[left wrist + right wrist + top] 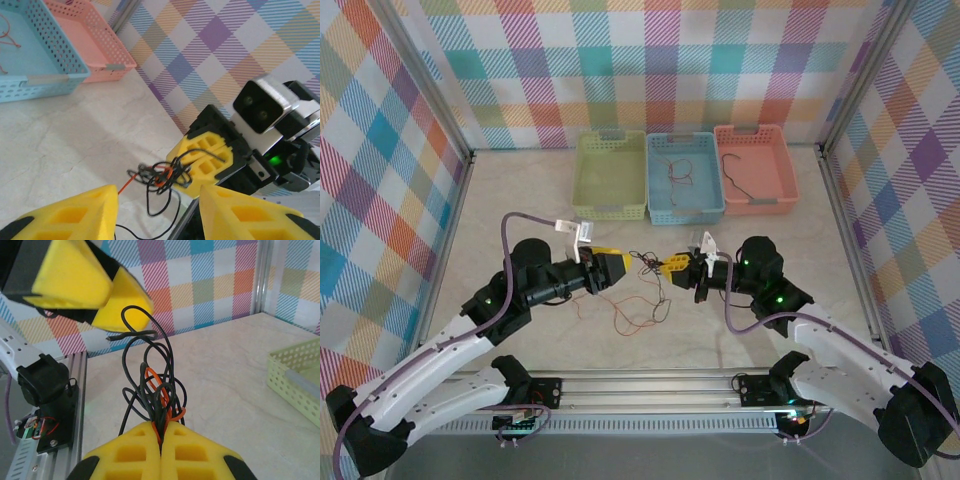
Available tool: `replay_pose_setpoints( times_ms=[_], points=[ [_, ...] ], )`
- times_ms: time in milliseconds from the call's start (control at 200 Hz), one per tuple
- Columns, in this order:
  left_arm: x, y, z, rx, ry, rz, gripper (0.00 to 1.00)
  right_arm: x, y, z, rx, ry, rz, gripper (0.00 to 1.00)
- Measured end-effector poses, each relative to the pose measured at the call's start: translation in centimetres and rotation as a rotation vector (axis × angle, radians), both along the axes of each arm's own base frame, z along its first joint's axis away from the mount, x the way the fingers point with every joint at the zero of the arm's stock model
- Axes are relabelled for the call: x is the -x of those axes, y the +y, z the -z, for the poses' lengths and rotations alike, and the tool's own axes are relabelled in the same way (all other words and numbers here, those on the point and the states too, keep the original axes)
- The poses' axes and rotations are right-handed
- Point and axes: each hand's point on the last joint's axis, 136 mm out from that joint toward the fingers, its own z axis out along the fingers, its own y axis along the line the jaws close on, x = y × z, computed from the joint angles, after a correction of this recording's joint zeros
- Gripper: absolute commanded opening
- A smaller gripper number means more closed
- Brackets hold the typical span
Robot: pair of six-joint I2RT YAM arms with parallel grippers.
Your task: Untangle the cables
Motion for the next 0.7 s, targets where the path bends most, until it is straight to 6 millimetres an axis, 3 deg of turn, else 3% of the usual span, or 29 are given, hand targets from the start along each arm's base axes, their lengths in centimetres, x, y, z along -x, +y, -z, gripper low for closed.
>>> replay_pose_setpoints(
  times_ms=[260, 515, 700],
  points=[
    [0.1, -1.0, -0.4, -0.126, -0.086, 0.088, 0.61, 0.6, 0.2, -0.5, -0.006, -0.002, -0.041, 0.04],
    [1.3, 0.0, -2.3, -0.274, -0.239, 0.162, 0.75, 0.8, 0.3, -1.5, -0.005, 0.013, -0.055, 0.03],
    [2.3, 0.6, -2.0, -0.317, -0.381, 0.202, 0.75, 1.0, 0.3, -2.1, -0.008, 0.023, -0.066, 0.03]
  ],
)
